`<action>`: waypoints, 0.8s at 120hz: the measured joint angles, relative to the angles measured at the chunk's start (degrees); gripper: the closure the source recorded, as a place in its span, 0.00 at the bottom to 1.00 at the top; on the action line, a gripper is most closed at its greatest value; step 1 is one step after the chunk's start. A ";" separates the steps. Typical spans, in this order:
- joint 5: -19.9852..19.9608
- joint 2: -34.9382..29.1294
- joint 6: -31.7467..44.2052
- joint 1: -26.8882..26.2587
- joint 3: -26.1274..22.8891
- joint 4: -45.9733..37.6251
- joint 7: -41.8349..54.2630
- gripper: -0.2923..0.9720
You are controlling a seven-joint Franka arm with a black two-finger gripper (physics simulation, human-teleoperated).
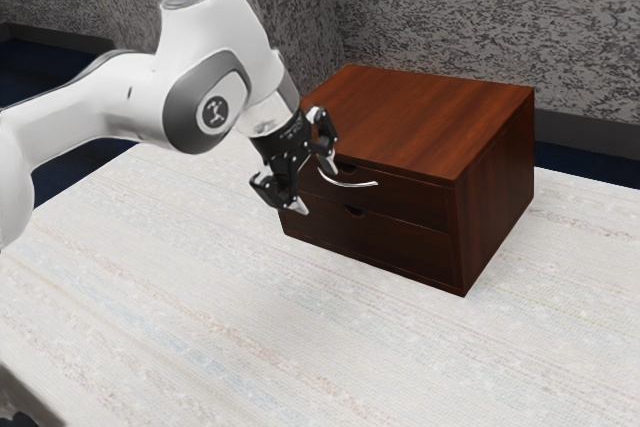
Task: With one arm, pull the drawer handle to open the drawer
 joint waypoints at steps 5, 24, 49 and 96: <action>0.01 0.17 0.11 -0.02 0.00 0.01 0.00 0.39; -0.01 1.13 0.43 0.04 0.00 0.12 0.01 0.39; 0.02 1.65 1.02 0.06 0.00 0.26 0.03 0.40; -0.37 2.52 2.07 0.11 0.01 0.16 0.03 0.42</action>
